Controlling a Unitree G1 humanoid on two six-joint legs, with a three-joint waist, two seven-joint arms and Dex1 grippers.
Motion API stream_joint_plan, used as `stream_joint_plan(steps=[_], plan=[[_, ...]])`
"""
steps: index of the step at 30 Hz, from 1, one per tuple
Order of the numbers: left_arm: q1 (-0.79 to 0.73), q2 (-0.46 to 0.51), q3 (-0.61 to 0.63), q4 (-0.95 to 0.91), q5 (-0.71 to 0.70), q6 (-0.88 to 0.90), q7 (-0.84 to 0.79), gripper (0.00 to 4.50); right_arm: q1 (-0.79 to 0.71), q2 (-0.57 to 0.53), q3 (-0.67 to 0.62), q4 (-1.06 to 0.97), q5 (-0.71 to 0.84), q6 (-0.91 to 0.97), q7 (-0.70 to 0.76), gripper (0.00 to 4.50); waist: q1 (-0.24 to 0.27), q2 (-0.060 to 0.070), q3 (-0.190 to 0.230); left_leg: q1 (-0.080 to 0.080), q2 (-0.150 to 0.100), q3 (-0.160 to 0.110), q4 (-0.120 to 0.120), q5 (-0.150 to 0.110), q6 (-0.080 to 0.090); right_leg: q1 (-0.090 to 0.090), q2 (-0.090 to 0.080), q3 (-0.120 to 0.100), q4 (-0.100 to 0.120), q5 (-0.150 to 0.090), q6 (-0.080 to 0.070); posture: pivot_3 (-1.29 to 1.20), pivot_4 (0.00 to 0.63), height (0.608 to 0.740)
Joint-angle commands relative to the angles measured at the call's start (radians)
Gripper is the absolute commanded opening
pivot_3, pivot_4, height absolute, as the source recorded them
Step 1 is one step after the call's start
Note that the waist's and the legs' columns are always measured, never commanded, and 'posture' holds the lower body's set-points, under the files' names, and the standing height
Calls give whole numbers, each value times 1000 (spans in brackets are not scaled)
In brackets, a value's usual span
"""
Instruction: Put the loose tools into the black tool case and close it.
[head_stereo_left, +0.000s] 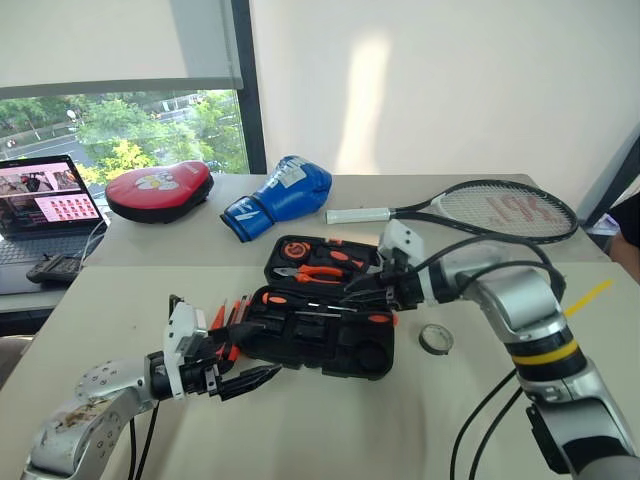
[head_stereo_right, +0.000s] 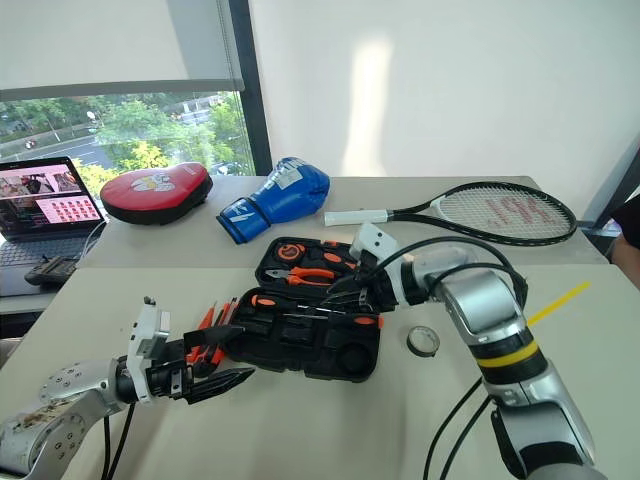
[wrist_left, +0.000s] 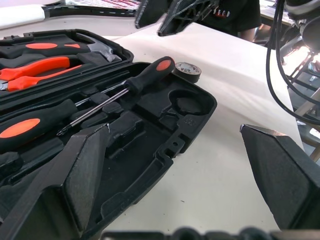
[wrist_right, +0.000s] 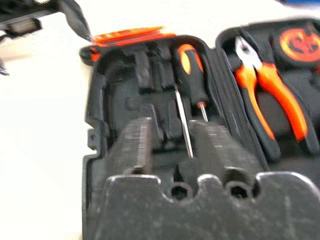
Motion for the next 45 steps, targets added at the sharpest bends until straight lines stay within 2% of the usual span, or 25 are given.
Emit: stream_joint_plan(steps=[1,10,15,19,25,35,41,45], plan=[[-22,11,1,-39,-30,14,2,4500,30,-15,-71,-73,-28,-19,-118,82,0,0,0,0,0,0,0,0,0,0,0,0,0,0,0,0,150,740],[-163,-11,-67,-148,-91,176,161,4500,163,-61,-123,-173,-28,-3,-236,82,6,0,0,1,-1,0,0,0,1,3,6,0,-1,0,0,0,150,740],[-179,-15,-74,-155,-101,201,190,4500,227,-104,-139,-223,-29,14,-272,82,8,-1,0,2,-1,1,1,0,1,4,9,0,-1,0,1,0,150,740],[-141,-8,-78,-114,-69,158,152,4500,273,-156,-143,-283,-30,51,-293,82,8,-1,0,2,0,1,1,0,0,4,12,2,-1,0,1,0,150,740],[-128,6,-91,9,0,66,51,4500,285,-177,-103,-289,-33,71,-310,82,11,-1,0,2,0,1,1,0,0,4,13,3,-1,0,1,0,150,740],[-123,0,-97,144,65,-48,-51,4500,247,-148,8,-268,-35,70,-317,82,12,-1,1,2,1,1,1,0,1,4,12,3,-1,0,1,0,150,740],[-107,-3,-85,208,84,-103,-88,4500,229,-139,-11,-271,-34,32,-319,82,12,-1,1,2,1,1,2,0,1,4,12,3,-1,0,1,0,150,740],[-91,-5,-79,271,101,-160,-126,4500,214,-83,-47,-287,13,-4,-313,82,12,-1,1,2,1,1,1,0,1,3,12,3,-1,0,1,0,150,740]])
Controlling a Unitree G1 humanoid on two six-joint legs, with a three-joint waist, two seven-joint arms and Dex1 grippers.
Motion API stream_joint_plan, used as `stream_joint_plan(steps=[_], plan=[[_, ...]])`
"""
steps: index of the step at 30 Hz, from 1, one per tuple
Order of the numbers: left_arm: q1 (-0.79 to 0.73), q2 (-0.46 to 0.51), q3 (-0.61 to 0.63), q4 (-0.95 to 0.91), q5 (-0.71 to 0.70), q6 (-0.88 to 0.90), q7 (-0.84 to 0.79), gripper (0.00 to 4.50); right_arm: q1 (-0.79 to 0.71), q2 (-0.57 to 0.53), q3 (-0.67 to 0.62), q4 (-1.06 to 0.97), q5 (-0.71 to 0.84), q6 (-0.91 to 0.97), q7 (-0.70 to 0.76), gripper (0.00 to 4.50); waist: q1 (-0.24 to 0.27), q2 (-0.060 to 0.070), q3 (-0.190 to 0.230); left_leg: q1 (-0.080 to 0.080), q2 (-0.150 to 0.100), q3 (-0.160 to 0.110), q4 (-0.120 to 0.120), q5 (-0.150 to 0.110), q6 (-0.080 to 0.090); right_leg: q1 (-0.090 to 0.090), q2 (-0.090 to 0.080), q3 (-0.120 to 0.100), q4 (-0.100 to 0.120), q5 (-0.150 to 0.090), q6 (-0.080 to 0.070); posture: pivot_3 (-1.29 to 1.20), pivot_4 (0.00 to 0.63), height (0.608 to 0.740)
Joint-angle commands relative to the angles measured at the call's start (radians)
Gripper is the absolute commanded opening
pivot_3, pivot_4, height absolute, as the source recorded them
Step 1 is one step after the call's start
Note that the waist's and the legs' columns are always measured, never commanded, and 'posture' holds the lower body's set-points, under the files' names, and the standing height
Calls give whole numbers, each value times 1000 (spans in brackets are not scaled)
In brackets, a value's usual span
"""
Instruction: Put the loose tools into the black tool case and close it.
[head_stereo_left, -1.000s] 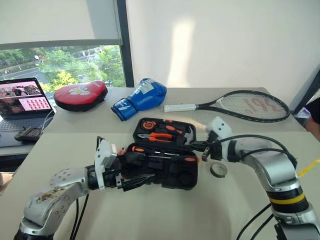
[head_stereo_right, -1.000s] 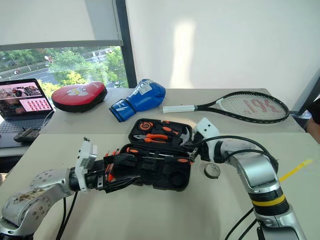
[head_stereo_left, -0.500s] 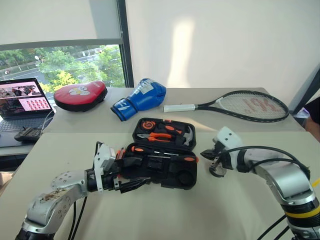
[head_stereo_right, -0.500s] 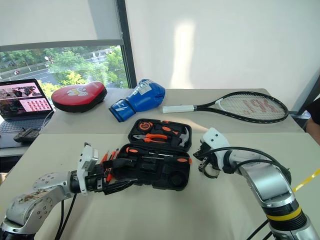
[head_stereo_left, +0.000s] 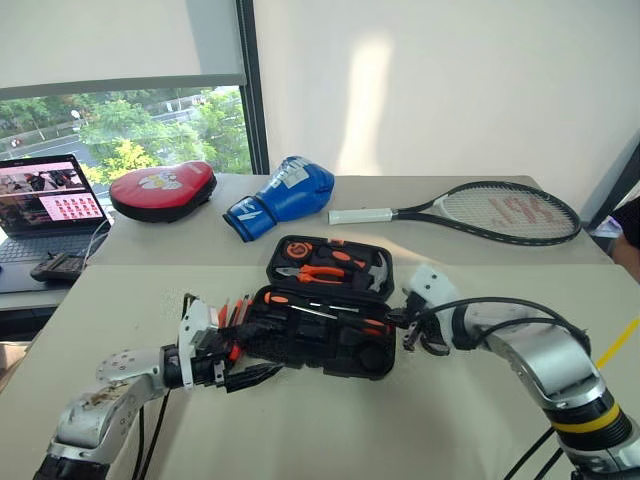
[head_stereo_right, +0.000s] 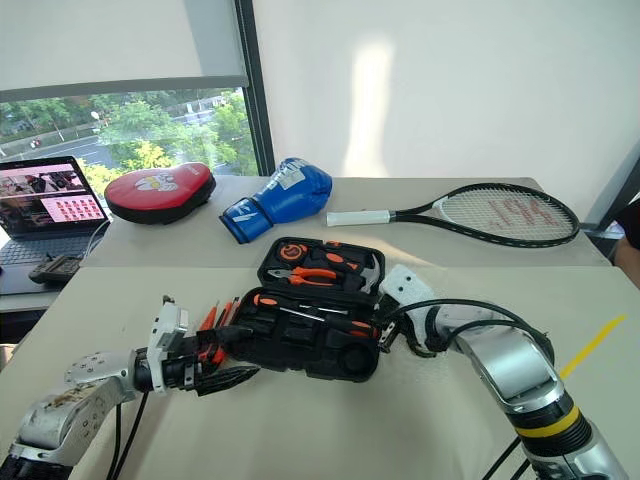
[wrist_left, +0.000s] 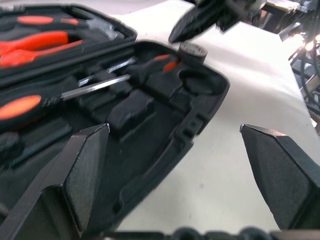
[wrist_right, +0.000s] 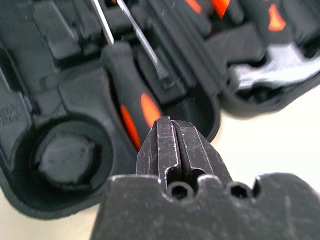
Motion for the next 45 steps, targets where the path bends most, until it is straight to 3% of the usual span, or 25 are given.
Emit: stream_joint_plan(steps=[1,9,14,22,25,29,33,38,42,44,45], plan=[[7,-4,25,42,11,-71,-42,4500,-29,46,-35,-32,41,-51,4,82,0,0,0,0,0,0,0,0,0,0,0,0,0,0,0,0,150,740],[25,-5,56,108,13,-140,-76,4500,-23,229,114,207,-84,-182,-108,82,-7,0,0,0,0,0,0,0,0,0,0,0,1,0,0,0,150,740],[67,0,79,25,-1,-107,-31,4500,35,219,254,264,-145,-217,-52,82,-11,-3,-2,3,0,1,0,0,0,2,-1,0,0,0,0,0,150,740],[55,-5,93,25,-5,-88,-5,4500,-27,257,438,353,-280,-294,30,82,-24,-11,-13,11,5,1,-2,-3,-1,6,2,0,2,-1,-2,0,150,740],[72,-7,113,11,-17,-68,16,4500,-34,243,509,394,-365,-373,65,82,-39,-12,-17,22,11,1,-2,-8,-4,16,6,0,1,-4,-7,0,150,740],[128,30,205,48,-51,-74,-26,4500,-75,239,573,446,-471,-473,109,82,-45,-15,-22,34,16,2,-11,-11,-10,20,8,1,3,-9,-14,0,150,740],[245,9,293,-58,-110,-34,35,4500,-116,259,606,530,-547,-579,145,82,-49,-15,-25,38,19,2,-19,-8,-17,19,11,1,6,-12,-20,0,150,740],[228,-32,329,-154,-141,75,249,4500,-76,255,535,559,-576,-706,134,82,-37,-21,-33,47,22,1,-19,-9,-20,20,10,1,11,-17,-27,0,150,740],[91,-22,347,-210,-214,299,512,4500,7,302,265,345,-331,-712,135,82,-11,-24,-34,51,23,0,-19,-13,-27,23,9,1,13,-20,-26,0,150,740],[21,1,352,-208,-239,414,608,4500,21,324,151,241,-210,-672,146,82,-10,-29,-30,47,23,0,-19,-11,-25,22,9,1,15,-20,-25,0,150,740],[-11,-2,354,-202,-255,447,639,4500,23,327,111,205,-167,-644,149,82,-13,-24,-25,40,22,0,-19,-7,-22,18,10,1,17,-19,-26,0,150,740]])
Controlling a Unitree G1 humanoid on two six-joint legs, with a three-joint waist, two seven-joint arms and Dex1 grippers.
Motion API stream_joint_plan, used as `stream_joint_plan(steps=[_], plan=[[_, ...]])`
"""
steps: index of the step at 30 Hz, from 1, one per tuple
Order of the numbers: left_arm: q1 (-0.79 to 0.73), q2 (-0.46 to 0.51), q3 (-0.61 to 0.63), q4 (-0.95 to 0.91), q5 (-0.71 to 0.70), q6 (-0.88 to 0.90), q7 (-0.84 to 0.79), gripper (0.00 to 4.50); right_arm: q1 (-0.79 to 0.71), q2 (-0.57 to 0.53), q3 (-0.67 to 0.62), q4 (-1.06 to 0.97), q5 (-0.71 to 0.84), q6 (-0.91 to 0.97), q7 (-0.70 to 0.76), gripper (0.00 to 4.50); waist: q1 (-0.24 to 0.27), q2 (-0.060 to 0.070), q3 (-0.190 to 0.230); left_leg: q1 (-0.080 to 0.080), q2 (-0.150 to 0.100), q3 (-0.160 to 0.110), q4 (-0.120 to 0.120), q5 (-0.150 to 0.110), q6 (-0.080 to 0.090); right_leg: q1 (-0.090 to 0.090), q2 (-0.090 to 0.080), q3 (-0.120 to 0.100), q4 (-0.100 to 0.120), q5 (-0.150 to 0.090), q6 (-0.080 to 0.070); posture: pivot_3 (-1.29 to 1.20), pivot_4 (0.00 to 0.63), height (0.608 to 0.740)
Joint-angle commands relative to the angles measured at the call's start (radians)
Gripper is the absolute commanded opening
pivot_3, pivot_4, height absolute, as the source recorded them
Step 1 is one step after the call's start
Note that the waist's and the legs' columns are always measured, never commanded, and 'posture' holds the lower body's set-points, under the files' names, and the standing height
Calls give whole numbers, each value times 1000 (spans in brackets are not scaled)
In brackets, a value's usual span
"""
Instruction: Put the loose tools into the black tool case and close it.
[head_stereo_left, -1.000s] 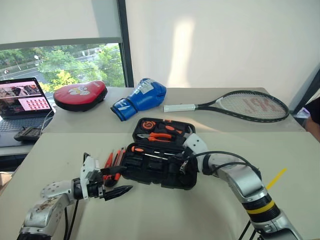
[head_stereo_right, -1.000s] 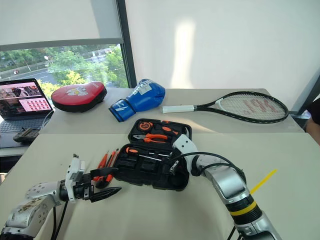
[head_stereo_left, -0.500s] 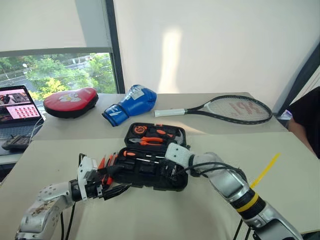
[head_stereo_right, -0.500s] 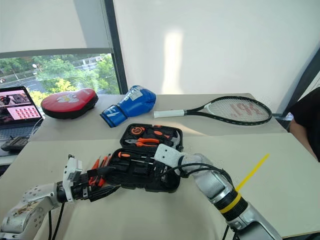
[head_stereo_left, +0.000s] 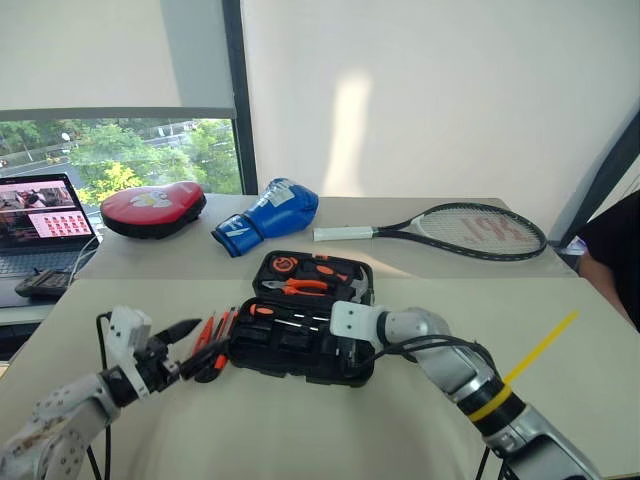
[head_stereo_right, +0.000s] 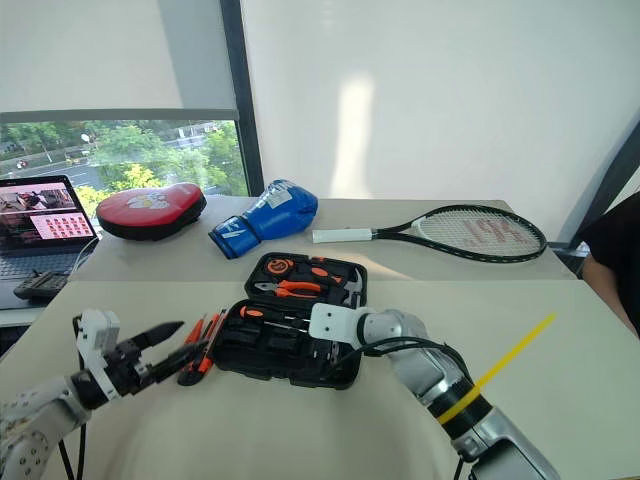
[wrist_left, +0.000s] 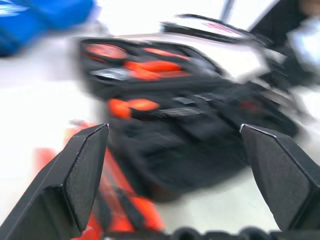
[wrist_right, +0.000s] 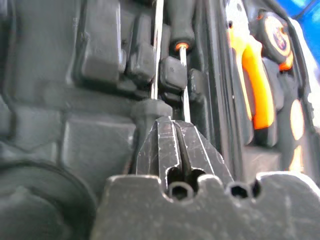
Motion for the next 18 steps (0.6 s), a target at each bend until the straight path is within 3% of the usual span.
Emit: stream_joint_plan(steps=[1,3,8,13,14,18], plan=[[-105,3,16,-23,-61,145,150,4500,-4,17,-157,-197,205,82,33,481,-5,10,9,-5,-1,0,0,1,-1,-4,0,0,0,1,0,0,150,740],[-150,-6,-9,-10,-46,194,208,4500,8,8,-205,-279,291,154,44,768,-4,16,14,-9,-4,0,0,2,-3,-10,-2,1,2,2,1,0,150,740],[-245,-36,-100,41,44,290,346,4500,52,-75,-368,-510,522,325,46,2510,3,15,15,-20,-5,-3,0,5,-8,-17,-1,-2,-1,1,1,0,150,740],[-218,-40,-122,45,104,306,371,4500,119,-156,-424,-604,592,380,19,4234,1,14,16,-21,-6,-2,0,2,-3,-17,-2,-2,-4,1,2,0,150,740],[-211,-40,-126,47,121,298,373,4500,142,-169,-430,-622,597,384,12,4443,3,13,16,-21,-6,-1,0,2,-3,-17,-2,-2,-5,1,2,0,150,740],[-203,-41,-123,78,150,302,369,4500,226,-207,-461,-707,642,422,-31,4443,12,13,16,-21,-7,-1,0,2,-3,-16,-3,-1,-5,0,2,0,150,740]])
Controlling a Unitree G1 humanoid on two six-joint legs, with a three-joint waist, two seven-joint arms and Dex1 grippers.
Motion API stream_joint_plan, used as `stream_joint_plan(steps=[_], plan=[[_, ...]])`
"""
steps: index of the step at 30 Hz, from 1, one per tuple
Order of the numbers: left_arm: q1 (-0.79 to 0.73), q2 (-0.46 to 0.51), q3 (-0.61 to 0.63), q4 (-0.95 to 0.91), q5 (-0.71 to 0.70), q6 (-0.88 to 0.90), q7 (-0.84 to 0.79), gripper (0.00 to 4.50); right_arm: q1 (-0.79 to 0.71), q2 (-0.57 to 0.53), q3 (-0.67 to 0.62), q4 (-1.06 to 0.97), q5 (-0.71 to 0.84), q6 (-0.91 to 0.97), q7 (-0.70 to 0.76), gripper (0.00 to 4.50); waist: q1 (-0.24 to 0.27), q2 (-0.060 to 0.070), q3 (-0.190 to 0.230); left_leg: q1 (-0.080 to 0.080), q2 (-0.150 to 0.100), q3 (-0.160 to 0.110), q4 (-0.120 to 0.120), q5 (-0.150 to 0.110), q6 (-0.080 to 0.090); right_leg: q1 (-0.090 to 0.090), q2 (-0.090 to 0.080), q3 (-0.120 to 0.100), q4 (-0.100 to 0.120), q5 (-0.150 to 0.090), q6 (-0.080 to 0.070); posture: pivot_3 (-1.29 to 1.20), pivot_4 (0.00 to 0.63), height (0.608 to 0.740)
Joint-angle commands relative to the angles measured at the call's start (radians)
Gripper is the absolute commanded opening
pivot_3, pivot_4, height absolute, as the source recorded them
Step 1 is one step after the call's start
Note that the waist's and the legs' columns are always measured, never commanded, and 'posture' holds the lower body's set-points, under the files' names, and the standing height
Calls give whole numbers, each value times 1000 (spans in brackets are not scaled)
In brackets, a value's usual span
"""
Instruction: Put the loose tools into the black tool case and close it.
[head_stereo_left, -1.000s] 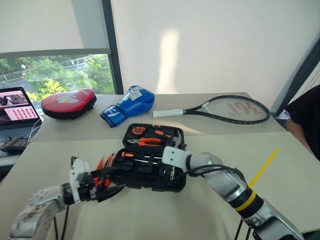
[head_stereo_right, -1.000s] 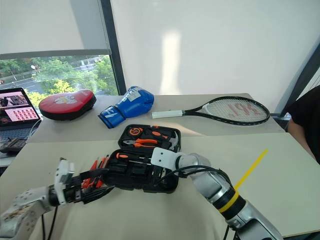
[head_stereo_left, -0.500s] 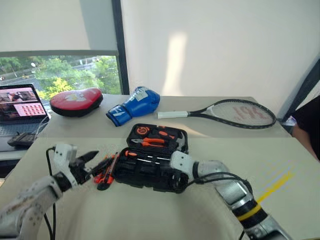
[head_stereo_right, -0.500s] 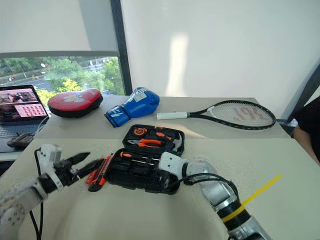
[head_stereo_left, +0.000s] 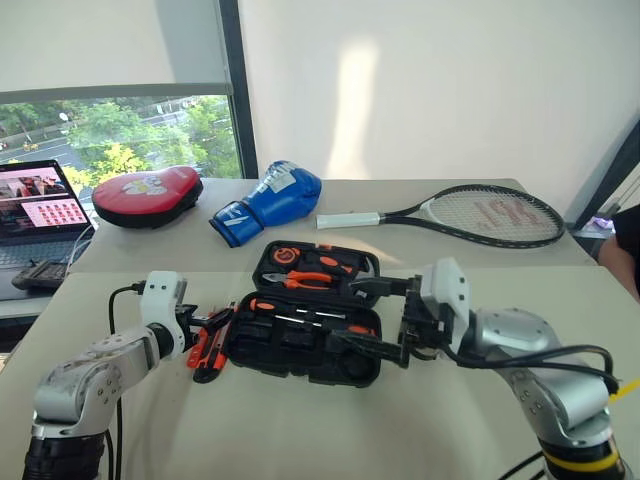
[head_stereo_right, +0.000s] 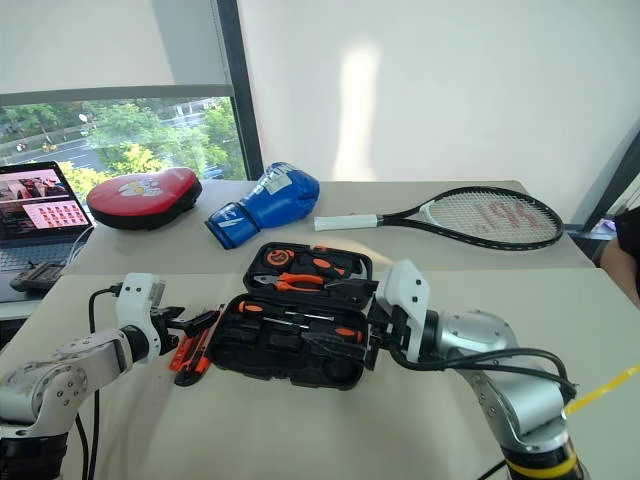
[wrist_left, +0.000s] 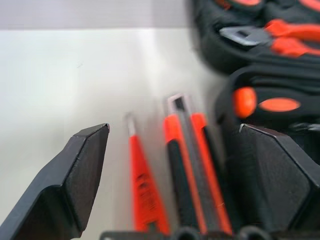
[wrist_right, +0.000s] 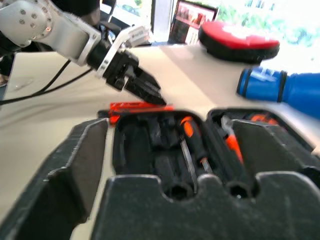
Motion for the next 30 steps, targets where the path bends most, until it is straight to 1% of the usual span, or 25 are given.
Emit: stream_joint_plan(steps=[1,5,11,14,16,17,19,22,28,30], plan=[[9,9,3,7,28,4,-17,4500,49,-28,-56,-105,61,31,-43,4443,3,-1,0,0,0,0,0,0,0,0,0,0,0,0,0,0,150,740],[43,28,-41,21,59,15,-55,4500,98,-66,-92,-138,104,46,-58,4443,9,-1,1,1,0,0,1,-2,3,0,0,0,1,0,0,0,150,740],[94,24,-40,44,109,-25,-77,4500,136,-125,-136,-146,149,41,-60,4443,8,-1,1,3,0,0,1,-3,5,1,0,0,2,0,0,0,150,740],[133,18,-25,46,127,-63,-90,3794,147,-143,-140,-139,150,31,-62,4500,6,-1,0,3,0,0,1,-3,6,1,0,1,2,0,0,0,150,740],[154,7,-6,47,125,-99,-102,2953,147,-150,-136,-132,150,25,-63,4500,2,-1,0,3,1,0,1,-3,6,1,0,1,2,0,0,0,150,740],[154,-10,18,33,94,-118,-123,2653,146,-151,-130,-127,147,21,-63,4500,0,-1,0,4,1,0,0,-3,6,1,0,1,3,0,0,0,150,740],[149,-34,50,14,51,-137,-149,2653,144,-153,-120,-119,141,14,-64,4500,-2,-1,0,4,1,0,0,-3,5,1,0,2,3,0,0,0,150,740],[136,-55,102,15,17,-121,-143,2653,129,-152,-97,-108,127,6,-67,4500,1,-1,1,3,1,-1,1,-3,5,1,1,1,3,0,0,0,150,740],[134,-51,148,32,23,-149,-156,2653,111,-154,-78,-86,113,-12,-64,4500,7,-3,1,2,1,0,2,-3,6,1,2,0,3,0,0,0,150,740],[150,-32,132,33,39,-144,-173,2653,108,-153,-74,-81,108,-17,-65,4500,10,-3,2,2,0,0,2,-3,6,1,2,0,3,0,0,0,150,740]])
